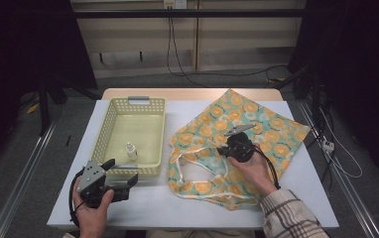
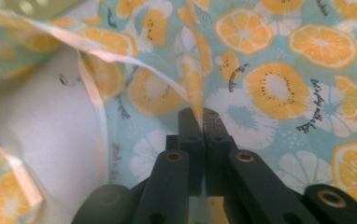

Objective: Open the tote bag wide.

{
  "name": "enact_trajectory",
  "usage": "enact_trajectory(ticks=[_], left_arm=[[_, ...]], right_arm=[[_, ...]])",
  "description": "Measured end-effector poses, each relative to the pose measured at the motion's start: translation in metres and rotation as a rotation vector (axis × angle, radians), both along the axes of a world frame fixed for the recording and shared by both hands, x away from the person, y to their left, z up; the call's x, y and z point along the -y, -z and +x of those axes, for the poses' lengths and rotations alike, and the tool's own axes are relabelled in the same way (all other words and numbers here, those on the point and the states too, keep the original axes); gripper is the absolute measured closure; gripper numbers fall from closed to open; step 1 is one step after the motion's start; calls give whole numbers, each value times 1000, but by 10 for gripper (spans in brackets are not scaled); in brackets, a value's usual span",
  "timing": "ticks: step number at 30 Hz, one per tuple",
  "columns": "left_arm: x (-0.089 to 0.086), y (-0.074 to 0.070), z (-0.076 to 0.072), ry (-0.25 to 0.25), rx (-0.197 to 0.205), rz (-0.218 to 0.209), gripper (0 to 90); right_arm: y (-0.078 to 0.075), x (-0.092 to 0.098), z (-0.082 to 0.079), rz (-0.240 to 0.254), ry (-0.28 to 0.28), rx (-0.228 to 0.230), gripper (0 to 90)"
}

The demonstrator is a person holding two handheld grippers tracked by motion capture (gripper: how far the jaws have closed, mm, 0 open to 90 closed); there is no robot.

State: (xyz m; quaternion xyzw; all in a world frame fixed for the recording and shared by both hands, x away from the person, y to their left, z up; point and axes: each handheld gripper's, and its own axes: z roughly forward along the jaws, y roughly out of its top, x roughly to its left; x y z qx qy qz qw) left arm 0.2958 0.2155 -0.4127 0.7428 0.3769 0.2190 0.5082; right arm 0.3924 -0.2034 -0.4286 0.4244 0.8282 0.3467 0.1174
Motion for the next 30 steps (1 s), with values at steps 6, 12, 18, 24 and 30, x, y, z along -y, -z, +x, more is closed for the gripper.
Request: enact_trajectory(ticks=[6,12,18,24,30], left_arm=[[0,0,0,-1,1,-2,68],[0,0,0,1,1,-1,68],[0,0,0,2,3,1,68],[-1,0,0,-2,0,-6,68],[0,0,0,-1,0,-4,68]], right_arm=[[-20,9,2,79,1,20,900],[-38,18,7,139,8,41,900],[-52,24,14,169,16,62,900],[-63,29,20,195,23,82,900],[-73,42,24,248,54,114,900]])
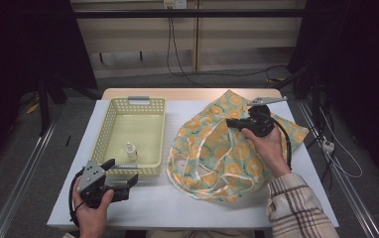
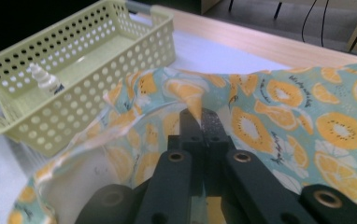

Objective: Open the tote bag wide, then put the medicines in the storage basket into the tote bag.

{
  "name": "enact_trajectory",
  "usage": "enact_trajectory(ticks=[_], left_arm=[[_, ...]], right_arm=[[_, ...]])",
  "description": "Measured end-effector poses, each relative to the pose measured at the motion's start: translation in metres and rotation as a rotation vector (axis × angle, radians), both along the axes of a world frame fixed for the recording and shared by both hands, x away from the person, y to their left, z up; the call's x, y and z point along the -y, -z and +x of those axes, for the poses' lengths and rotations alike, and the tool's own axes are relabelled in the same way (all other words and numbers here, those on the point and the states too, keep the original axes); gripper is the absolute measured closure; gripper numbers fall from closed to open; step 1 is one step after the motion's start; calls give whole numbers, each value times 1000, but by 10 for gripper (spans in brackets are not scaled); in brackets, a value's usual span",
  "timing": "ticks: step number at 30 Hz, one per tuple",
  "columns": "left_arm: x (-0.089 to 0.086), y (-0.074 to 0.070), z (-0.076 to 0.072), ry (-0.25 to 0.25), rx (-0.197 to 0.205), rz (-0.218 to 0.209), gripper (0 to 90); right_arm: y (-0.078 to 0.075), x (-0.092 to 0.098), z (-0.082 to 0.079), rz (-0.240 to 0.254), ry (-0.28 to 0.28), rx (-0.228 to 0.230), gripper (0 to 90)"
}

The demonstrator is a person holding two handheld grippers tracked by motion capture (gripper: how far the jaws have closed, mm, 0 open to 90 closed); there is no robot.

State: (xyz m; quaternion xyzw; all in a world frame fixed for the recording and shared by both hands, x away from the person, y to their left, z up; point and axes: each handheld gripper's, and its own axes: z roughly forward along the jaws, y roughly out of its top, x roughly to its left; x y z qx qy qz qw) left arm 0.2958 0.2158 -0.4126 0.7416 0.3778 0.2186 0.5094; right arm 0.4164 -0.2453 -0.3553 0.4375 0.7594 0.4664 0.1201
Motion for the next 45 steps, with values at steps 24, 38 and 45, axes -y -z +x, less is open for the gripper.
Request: enact_trajectory(ticks=[24,38,45], left_arm=[[-4,2,1,-3,-8,-4,68],[-5,0,0,-28,-8,-12,70],[-6,-1,2,-34,-15,-6,70]], right_arm=[[-37,28,17,91,69,118,900],[-44,39,16,141,93,164,900],[-44,38,13,122,89,170,900]])
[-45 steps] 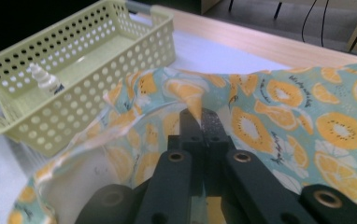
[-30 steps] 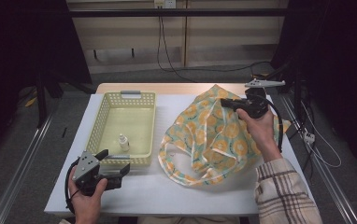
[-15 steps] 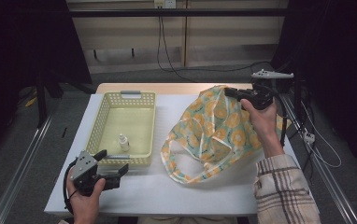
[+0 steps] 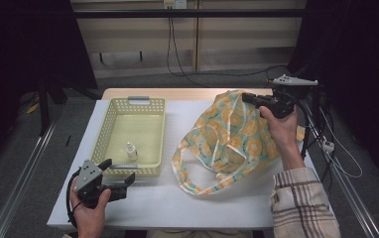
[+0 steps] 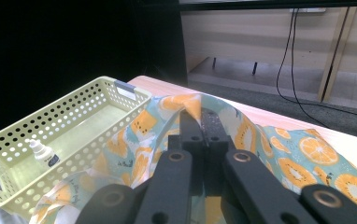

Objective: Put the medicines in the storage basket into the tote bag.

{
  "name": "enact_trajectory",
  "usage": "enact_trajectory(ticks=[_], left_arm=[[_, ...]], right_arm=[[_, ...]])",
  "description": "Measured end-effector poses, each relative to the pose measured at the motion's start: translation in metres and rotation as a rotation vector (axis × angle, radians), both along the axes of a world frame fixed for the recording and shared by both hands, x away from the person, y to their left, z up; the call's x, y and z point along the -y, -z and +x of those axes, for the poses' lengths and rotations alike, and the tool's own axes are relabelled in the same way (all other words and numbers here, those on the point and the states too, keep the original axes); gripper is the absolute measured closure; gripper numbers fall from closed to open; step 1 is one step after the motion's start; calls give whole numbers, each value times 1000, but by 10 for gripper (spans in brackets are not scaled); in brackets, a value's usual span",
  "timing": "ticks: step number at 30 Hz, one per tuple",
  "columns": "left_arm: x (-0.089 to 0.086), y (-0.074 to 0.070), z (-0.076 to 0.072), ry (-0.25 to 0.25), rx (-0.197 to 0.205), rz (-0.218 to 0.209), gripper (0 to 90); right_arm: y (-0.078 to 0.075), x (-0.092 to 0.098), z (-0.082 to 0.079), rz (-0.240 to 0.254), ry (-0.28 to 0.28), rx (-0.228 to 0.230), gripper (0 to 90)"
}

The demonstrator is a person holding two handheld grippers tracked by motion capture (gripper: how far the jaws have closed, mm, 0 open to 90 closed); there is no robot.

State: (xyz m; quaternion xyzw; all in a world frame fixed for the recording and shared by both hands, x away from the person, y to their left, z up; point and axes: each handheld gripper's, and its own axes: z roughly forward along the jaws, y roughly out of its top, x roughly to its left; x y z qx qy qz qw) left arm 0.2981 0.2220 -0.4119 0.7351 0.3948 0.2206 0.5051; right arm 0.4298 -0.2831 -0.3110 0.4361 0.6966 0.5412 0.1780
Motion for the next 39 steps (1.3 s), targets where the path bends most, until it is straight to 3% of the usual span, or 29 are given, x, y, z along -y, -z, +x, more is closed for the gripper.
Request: enact_trajectory(ticks=[8,10,13,19,24,29,34,37,39], left_arm=[[-2,-9,9,30,-41,3,70],[-1,-13,13,46,-48,20,70],[0,-15,21,100,-89,50,71],[1,-16,34,117,-153,93,79],[3,-20,45,132,-172,131,82],[6,-22,59,114,-195,191,81],[3,-21,71,100,-229,203,80],[3,-22,82,92,-255,246,98],[4,-21,88,83,-260,235,108]], right_arm=[[2,0,3,-1,1,-4,900],[3,0,2,0,-2,-8,900],[4,-1,3,-3,-9,-4,900],[5,-2,3,-1,-17,-11,900],[7,-4,5,-5,-21,-17,900],[8,-6,5,-10,-25,-20,900],[8,-6,5,-12,-26,-19,900],[9,-7,6,-13,-28,-23,900],[9,-7,6,-15,-29,-25,900]])
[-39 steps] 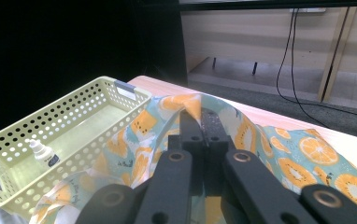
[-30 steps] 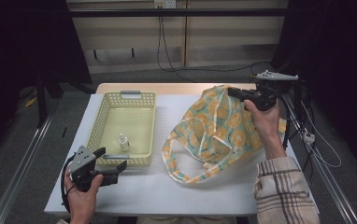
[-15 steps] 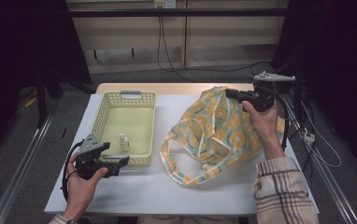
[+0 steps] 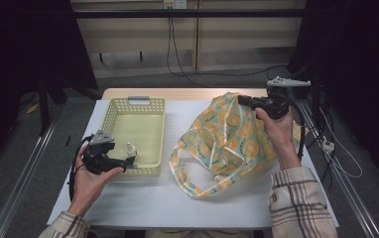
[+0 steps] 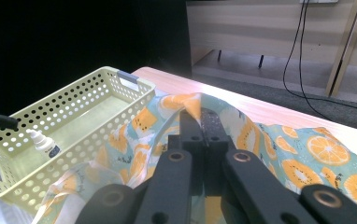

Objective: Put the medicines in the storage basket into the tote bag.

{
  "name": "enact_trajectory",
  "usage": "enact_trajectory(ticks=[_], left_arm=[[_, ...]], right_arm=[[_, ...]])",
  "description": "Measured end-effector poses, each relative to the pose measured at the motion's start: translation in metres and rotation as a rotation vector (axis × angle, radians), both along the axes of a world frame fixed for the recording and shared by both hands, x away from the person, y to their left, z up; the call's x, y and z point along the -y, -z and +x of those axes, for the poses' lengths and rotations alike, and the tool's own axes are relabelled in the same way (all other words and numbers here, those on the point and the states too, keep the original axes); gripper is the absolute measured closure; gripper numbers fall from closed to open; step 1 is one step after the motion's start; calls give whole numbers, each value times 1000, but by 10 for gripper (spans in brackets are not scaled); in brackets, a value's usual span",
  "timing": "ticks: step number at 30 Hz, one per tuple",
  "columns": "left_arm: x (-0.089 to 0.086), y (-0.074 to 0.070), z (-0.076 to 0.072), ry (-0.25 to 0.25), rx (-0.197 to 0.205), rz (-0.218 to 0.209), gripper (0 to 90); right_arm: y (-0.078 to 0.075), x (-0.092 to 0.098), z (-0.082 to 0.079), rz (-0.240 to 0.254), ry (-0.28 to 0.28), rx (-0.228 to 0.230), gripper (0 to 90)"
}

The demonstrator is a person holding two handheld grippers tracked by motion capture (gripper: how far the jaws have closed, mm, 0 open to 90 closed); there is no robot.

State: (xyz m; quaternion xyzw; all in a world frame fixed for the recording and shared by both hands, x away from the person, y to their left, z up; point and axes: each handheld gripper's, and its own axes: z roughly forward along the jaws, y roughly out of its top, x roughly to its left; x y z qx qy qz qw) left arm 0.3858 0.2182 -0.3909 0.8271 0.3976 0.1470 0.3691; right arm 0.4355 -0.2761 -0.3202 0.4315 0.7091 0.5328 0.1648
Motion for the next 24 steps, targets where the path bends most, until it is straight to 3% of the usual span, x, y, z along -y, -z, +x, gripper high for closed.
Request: enact_trajectory(ticks=[6,15,24], left_arm=[[3,4,14,6,-54,42,177],[17,11,31,65,-129,166,231],[26,7,45,98,-180,203,376]], right_arm=[[0,0,0,1,0,2,900],[0,-1,0,-2,-3,0,900],[0,0,0,-2,-7,0,900]])
